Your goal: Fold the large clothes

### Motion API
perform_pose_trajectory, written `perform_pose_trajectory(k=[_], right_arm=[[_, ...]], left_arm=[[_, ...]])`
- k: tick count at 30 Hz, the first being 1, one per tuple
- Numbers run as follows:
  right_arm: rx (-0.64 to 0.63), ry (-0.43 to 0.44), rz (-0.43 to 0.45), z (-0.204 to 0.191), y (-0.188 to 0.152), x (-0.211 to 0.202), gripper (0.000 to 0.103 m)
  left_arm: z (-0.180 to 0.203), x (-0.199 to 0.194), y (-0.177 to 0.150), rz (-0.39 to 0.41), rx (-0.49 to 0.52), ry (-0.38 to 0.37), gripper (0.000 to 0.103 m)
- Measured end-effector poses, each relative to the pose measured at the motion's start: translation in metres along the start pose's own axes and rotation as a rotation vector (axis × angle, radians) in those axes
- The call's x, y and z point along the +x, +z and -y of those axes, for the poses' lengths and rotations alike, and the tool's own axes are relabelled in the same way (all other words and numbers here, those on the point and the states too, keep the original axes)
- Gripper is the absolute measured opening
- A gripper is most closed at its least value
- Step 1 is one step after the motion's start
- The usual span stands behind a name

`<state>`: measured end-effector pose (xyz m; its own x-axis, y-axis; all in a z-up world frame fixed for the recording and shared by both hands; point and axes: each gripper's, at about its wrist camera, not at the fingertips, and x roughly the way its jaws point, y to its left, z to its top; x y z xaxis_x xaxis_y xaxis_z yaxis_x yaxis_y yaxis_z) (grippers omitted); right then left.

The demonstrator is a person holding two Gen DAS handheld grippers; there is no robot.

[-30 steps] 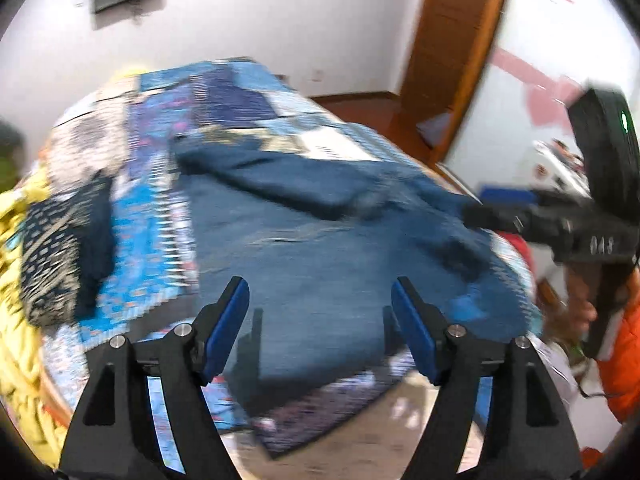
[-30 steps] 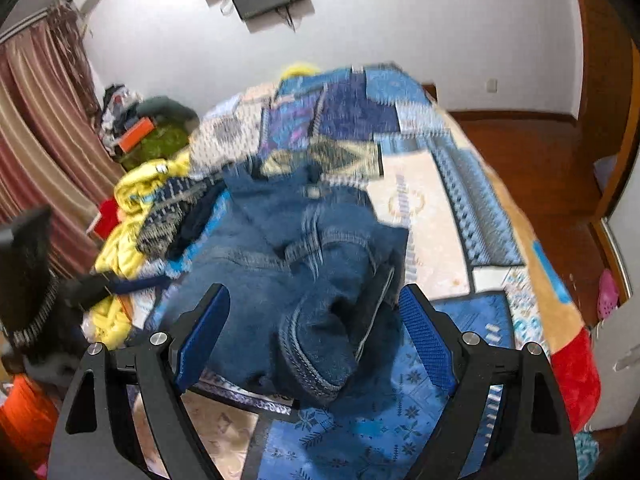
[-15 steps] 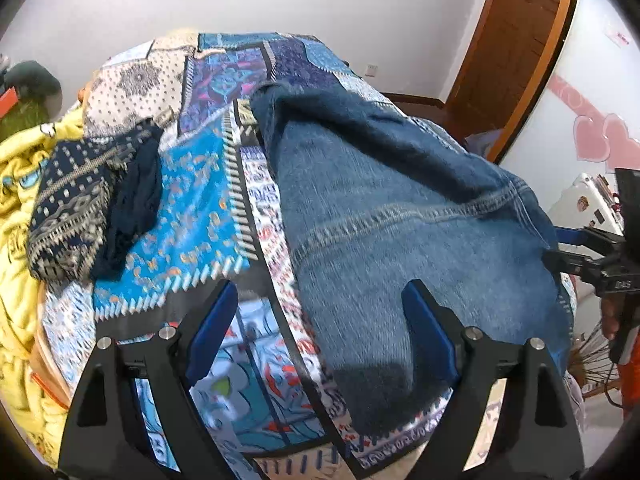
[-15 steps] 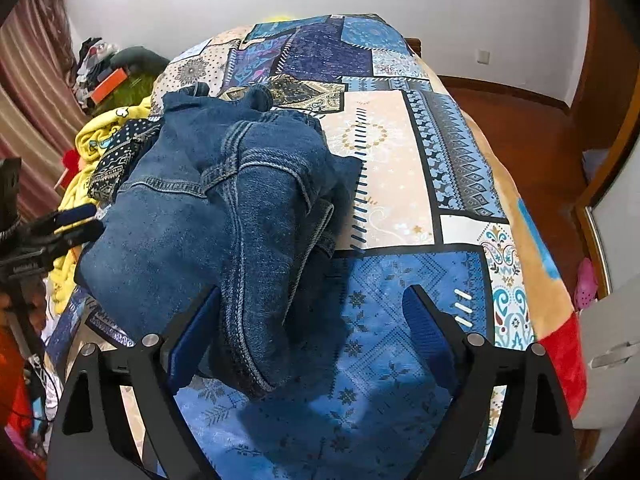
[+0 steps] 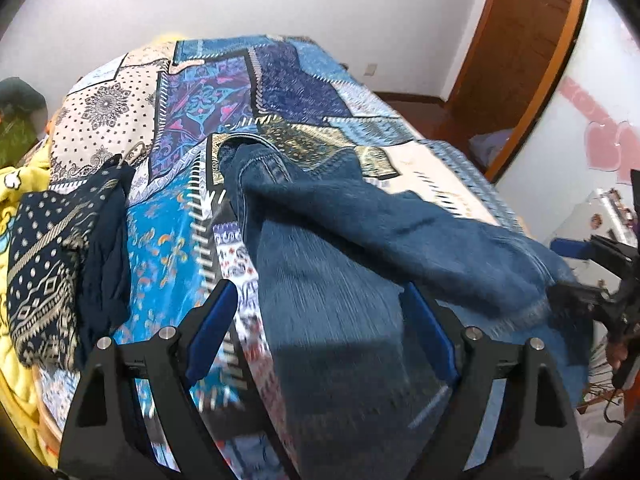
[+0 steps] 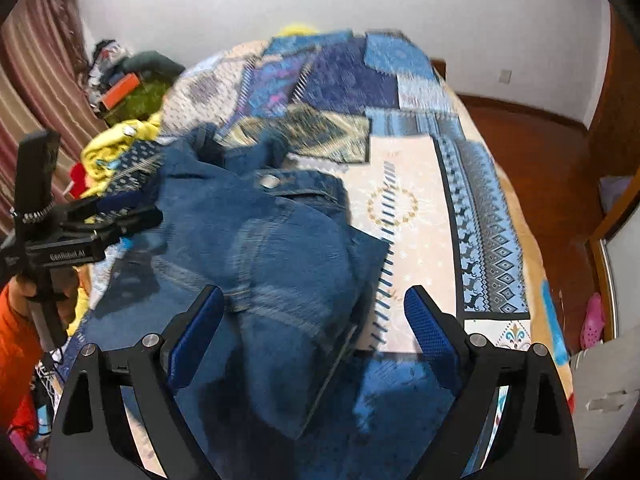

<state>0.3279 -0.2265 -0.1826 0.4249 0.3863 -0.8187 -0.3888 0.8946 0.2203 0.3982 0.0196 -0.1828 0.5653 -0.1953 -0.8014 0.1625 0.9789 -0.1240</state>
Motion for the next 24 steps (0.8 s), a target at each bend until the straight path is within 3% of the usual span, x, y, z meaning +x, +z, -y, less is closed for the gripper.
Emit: perform_pose_trajectory(k=[4,7,11,15,20,24], right_arm=[[0.074,0.024,-0.024,0.029,0.000,0.014,0.090],[0.099,-0.054,-0.029,0.047,-0.001,0.019,0.090],[0.146,-0.075,-0.035,0.065,-0.003,0.017,0.090],[0.130,-0.115,0.007,0.062,0.000,-0.005,0.090],[0.086,-0.077,0.084,0.041,0.006,-0.038,0.090],[0.023,-0.043,0.124,0.015,0.007,-0.052,0.090]], left_arm=[[-0.001,0.023,0.016,-0.003,0.010,0.025,0.085],[-0.001,0.039,0.026,-0.017,0.013,0.046,0.085],[-0.003,0.044,0.030,-0.020,0.034,0.081,0.085],[-0.003,0.027,0.025,0.019,0.043,0.129,0.085],[0.002,-0.010,0.018,0.101,0.092,0.195,0.085],[0.003,-0.042,0.008,0.142,0.105,0.197,0.085]])
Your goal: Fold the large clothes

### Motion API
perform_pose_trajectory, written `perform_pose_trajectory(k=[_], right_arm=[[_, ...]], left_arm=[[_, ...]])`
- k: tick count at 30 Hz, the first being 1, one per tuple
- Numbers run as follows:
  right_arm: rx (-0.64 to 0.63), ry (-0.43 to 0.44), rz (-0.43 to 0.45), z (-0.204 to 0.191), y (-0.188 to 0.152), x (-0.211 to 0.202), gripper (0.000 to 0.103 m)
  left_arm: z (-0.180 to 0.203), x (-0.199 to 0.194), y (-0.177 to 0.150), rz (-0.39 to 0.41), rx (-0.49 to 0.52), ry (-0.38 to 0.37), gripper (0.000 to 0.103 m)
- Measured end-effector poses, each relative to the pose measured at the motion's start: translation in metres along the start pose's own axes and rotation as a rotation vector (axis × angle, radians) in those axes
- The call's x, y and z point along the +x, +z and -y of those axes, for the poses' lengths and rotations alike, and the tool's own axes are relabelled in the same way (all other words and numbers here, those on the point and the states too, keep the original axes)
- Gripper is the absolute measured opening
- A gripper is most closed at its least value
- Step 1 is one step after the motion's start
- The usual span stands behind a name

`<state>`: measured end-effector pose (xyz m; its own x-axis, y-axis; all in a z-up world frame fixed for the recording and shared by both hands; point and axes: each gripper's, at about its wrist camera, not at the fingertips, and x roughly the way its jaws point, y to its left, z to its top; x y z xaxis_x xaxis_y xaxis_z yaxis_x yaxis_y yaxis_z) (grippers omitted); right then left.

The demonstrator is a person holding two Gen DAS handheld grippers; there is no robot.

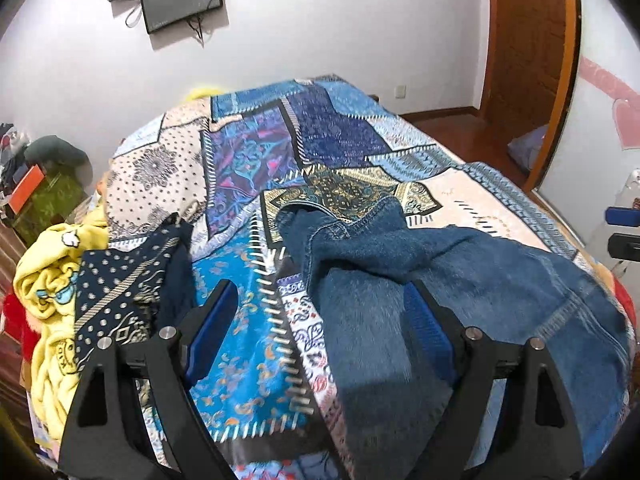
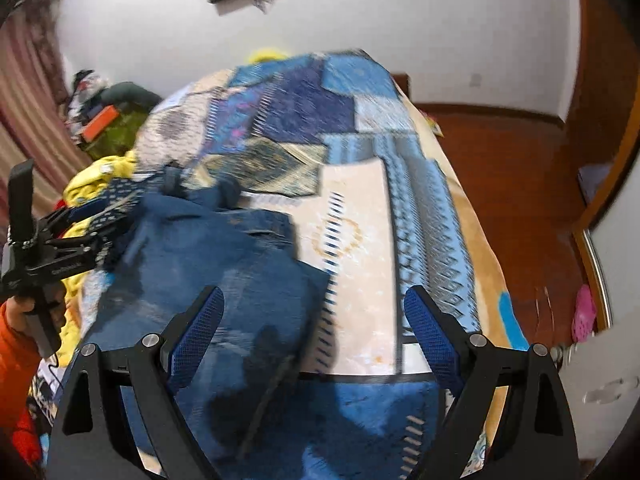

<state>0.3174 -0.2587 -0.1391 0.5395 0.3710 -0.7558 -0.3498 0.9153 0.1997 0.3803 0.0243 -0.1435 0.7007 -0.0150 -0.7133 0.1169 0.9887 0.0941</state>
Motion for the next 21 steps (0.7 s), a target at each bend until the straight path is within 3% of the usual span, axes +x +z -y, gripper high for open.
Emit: perform_pose_trajectory(k=[5,12,21], right_arm=[[-0.035,0.064,-0.034,-0.021,-0.008,0.004,0.090],[0.032,0.110,-0.192,-0.004,-0.039,0.045,0.090],[0.288,0.411,-0.320,0.032,-0.051,0.089,0.090]], left_arm=[[-0.012,-0.023,-0.020,-0.021,-0.068,-0.069,0.085],[-0.035,-0.004,-0.068,-0.233,-0.271,-0.305,0.085],[-0.050,0.049,-0.100,-0.375,-0.583,-0.573,0.085]])
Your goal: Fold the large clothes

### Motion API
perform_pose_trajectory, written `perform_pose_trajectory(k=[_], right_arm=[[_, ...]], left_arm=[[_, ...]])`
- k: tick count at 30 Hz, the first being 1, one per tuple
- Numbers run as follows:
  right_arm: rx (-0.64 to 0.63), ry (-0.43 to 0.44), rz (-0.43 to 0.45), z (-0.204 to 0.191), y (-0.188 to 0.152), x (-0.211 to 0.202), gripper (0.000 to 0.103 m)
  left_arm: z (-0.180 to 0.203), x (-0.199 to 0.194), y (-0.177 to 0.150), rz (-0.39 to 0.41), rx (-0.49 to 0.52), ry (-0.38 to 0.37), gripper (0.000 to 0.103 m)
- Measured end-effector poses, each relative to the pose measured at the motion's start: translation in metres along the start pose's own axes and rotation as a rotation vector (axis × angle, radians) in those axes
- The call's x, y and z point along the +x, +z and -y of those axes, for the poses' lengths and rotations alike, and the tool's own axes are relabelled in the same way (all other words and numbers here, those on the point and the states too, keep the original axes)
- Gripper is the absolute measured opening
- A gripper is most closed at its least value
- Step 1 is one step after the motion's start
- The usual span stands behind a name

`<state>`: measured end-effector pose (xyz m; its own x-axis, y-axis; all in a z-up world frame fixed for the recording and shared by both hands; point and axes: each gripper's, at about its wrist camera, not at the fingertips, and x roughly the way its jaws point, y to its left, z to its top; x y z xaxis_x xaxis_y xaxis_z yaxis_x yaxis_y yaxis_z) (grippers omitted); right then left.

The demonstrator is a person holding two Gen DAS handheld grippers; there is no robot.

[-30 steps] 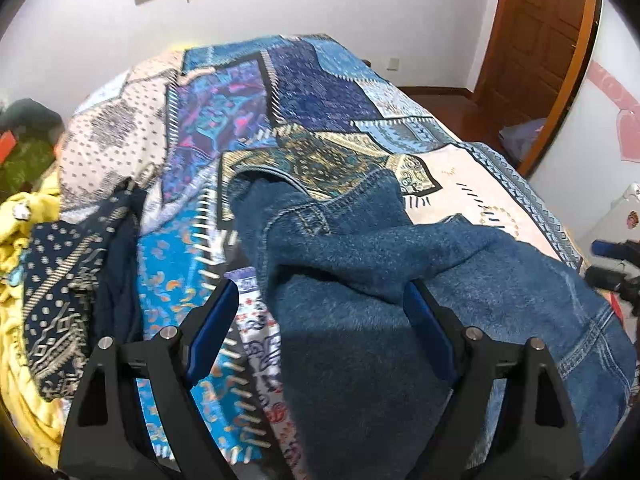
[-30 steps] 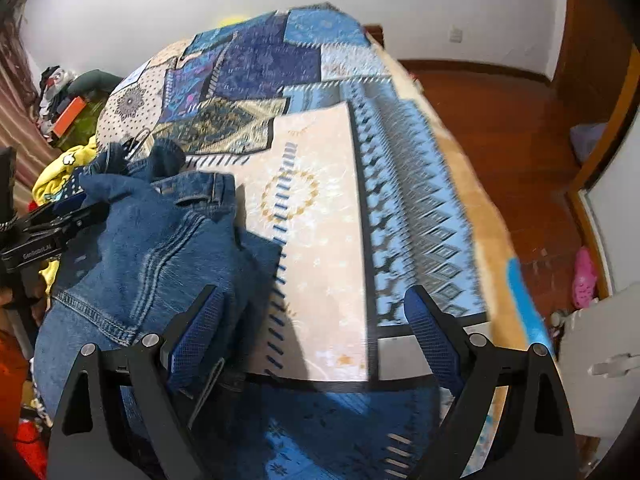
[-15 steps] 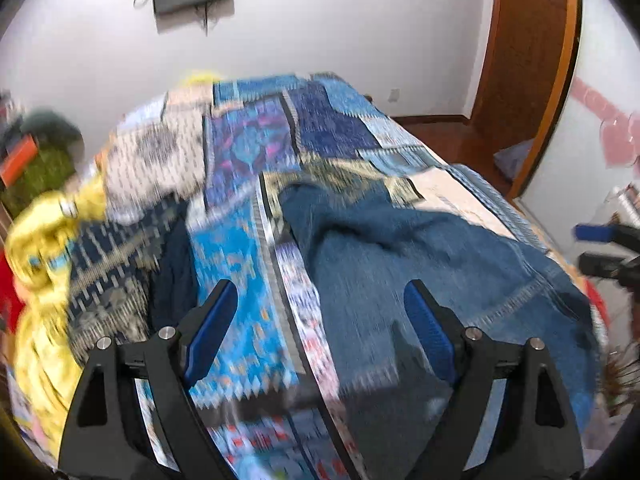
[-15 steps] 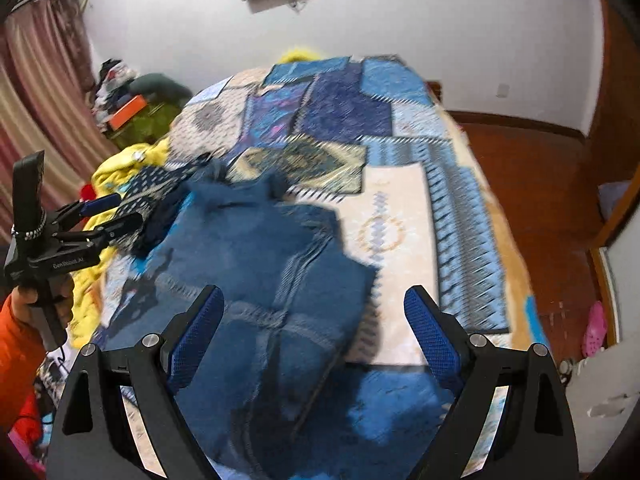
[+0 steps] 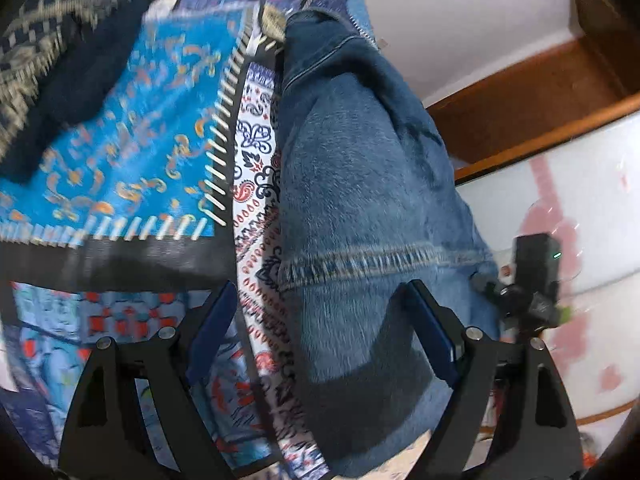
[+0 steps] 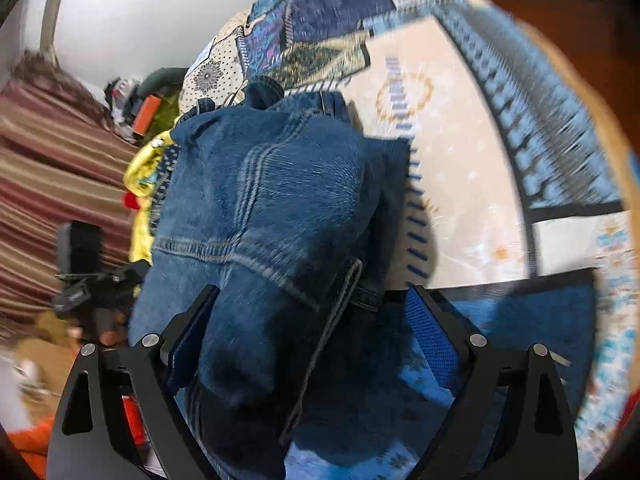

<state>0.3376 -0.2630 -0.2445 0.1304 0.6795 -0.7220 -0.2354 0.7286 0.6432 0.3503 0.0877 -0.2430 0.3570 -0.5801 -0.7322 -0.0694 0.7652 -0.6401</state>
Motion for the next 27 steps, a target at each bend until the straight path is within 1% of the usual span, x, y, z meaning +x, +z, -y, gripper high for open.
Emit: perform_pose_trajectory(k=[2,4,6,7,10,13,17,19,21,22,23,24,26,27], right_arm=[[0.007,0.037,-0.033,0.001,0.006,0.013,0.090],[0.007,0.061,-0.057,0.001,0.009,0.022,0.090],[-0.006,0.079,-0.074,-0.002,0.013,0.029,0.093],[-0.011,0.087,-0.080,-0.003,0.014,0.032,0.095],[-0.027,0.087,-0.093,-0.007,0.015,0.035,0.098],[-0.038,0.071,-0.101,-0.012,0.018,0.040,0.098],[0.006,0.077,-0.100,-0.009,0.023,0.041,0.098],[0.023,0.086,-0.086,-0.007,0.022,0.039,0.096],[0.018,0.077,-0.063,-0.008,0.020,0.036,0.089],[0.017,0.075,-0.054,-0.009,0.019,0.035,0.084],[0.015,0.073,-0.042,-0.009,0.018,0.032,0.078],[0.015,0.072,-0.035,-0.010,0.017,0.031,0.074],[0.009,0.072,-0.023,-0.013,0.016,0.024,0.057],[-0.001,0.072,-0.017,-0.017,0.016,0.022,0.053]], left_arm=[[-0.001,0.008,0.004,-0.014,0.000,-0.002,0.085],[0.000,0.016,0.009,-0.029,-0.002,-0.022,0.085],[0.002,0.025,0.013,-0.048,-0.008,-0.052,0.085],[0.003,0.029,0.015,-0.058,-0.011,-0.061,0.085],[0.005,0.043,0.022,-0.081,-0.025,-0.090,0.085],[0.013,0.060,0.029,-0.097,-0.024,-0.116,0.085],[0.026,0.072,0.034,-0.109,0.007,-0.091,0.085],[0.029,0.070,0.032,-0.100,0.017,-0.090,0.081],[0.031,0.062,0.028,-0.076,0.045,-0.080,0.069],[0.033,0.058,0.026,-0.060,0.061,-0.080,0.067],[0.037,0.053,0.024,-0.042,0.074,-0.086,0.063],[0.041,0.049,0.021,-0.026,0.083,-0.092,0.059],[0.046,0.038,0.016,-0.006,0.106,-0.099,0.054],[0.049,0.032,0.013,0.003,0.117,-0.099,0.052]])
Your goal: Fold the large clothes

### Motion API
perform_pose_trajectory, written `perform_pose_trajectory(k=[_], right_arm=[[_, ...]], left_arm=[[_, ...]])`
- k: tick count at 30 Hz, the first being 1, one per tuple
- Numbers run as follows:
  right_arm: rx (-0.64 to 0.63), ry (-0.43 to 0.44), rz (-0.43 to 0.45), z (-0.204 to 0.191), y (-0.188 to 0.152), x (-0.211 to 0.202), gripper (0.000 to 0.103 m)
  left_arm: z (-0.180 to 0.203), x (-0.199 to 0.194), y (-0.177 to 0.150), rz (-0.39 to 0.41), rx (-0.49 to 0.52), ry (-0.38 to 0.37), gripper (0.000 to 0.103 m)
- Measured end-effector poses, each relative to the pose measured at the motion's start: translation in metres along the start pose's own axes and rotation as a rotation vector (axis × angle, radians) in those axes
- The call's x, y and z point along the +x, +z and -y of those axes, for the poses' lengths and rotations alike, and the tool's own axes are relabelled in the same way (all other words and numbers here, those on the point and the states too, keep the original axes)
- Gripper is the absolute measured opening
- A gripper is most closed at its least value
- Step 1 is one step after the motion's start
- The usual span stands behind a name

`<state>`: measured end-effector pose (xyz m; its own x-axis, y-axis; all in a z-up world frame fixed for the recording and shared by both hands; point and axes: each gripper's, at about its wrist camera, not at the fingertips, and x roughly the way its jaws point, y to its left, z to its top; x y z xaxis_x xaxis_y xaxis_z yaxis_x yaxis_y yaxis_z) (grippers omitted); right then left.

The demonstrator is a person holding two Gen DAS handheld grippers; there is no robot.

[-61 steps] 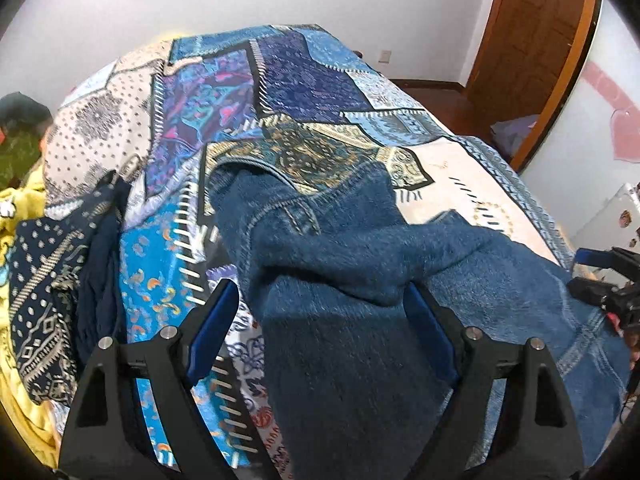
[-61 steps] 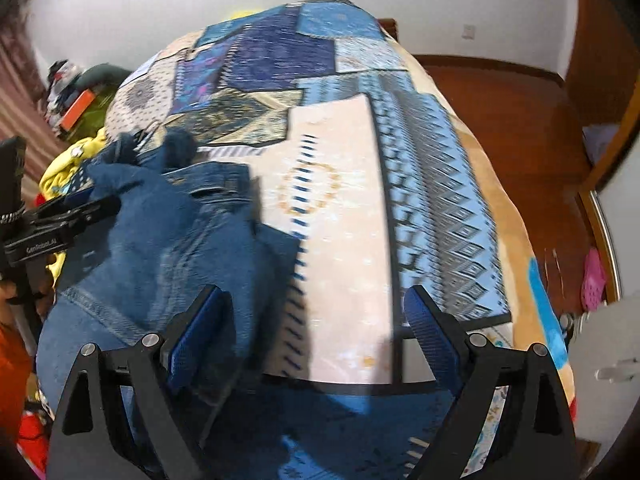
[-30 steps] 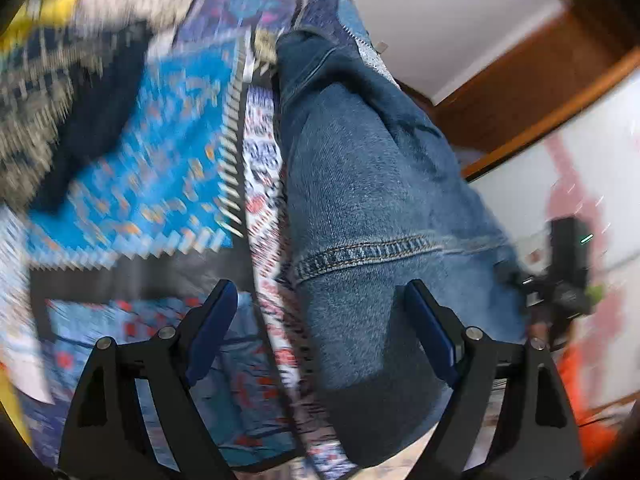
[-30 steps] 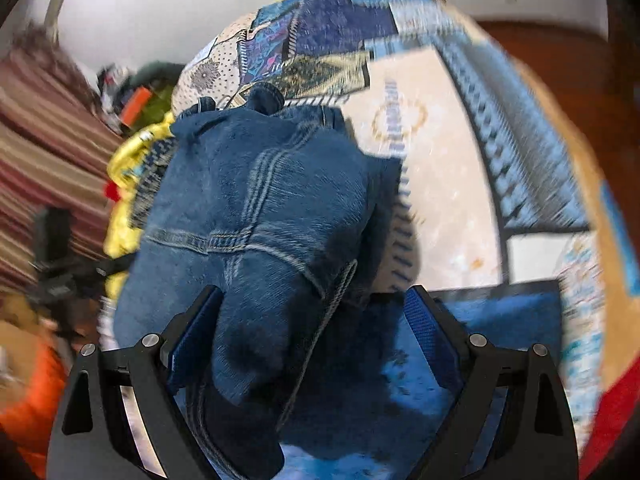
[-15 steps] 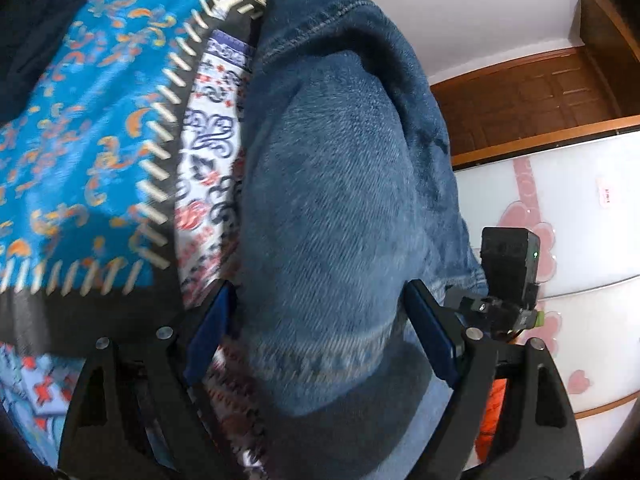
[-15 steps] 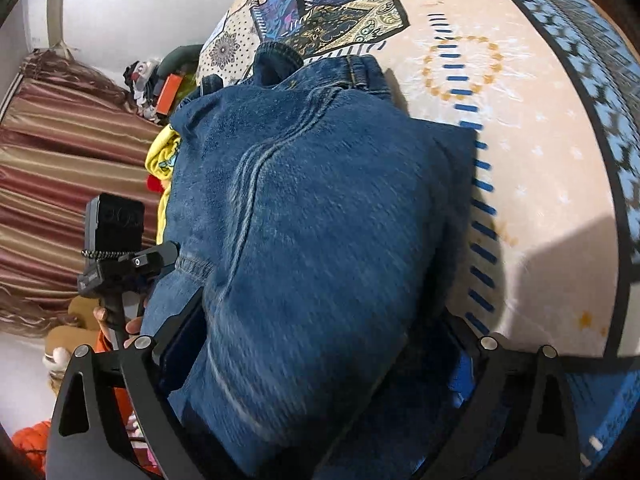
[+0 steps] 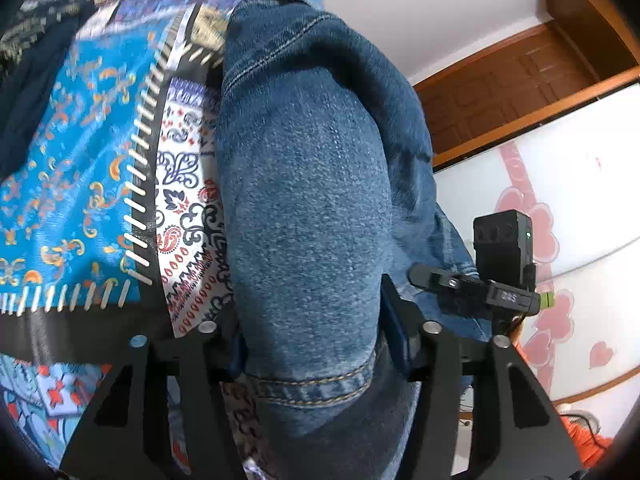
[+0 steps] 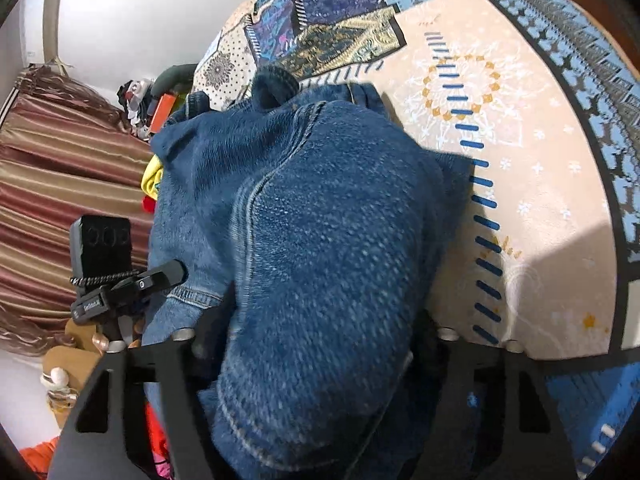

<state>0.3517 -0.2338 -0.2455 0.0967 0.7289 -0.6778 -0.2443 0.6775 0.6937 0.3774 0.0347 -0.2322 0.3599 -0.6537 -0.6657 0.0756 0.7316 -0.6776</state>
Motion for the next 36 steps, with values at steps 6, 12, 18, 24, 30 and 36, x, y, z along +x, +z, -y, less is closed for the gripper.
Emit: perform_pose_trajectory(k=[6,12,18,24,30,36], right_arm=[[-0.112,-0.020,0.012,-0.051,-0.004,0.002,0.041],[-0.208,0.021,0.075,-0.118,0.005,0.009,0.040],[-0.307,0.070,0.137,-0.198,0.034,0.031,0.040],[-0.331,0.103,0.150,-0.254,0.080,0.088,0.040],[-0.307,0.095,0.095,-0.270,0.123,0.178,0.040],[-0.221,0.048,-0.024,-0.245,0.158,0.281,0.039]], left_arm=[[0.031,-0.050,-0.011,0.107,0.098,0.010,0.047],[0.029,-0.134,-0.006,0.249,0.173,0.035,0.047],[0.000,-0.224,0.013,0.398,0.221,0.048,0.047],[-0.059,-0.281,0.054,0.489,0.197,0.047,0.047],[-0.145,-0.294,0.088,0.496,0.079,0.060,0.047],[-0.248,-0.268,0.116,0.437,-0.086,0.102,0.047]])
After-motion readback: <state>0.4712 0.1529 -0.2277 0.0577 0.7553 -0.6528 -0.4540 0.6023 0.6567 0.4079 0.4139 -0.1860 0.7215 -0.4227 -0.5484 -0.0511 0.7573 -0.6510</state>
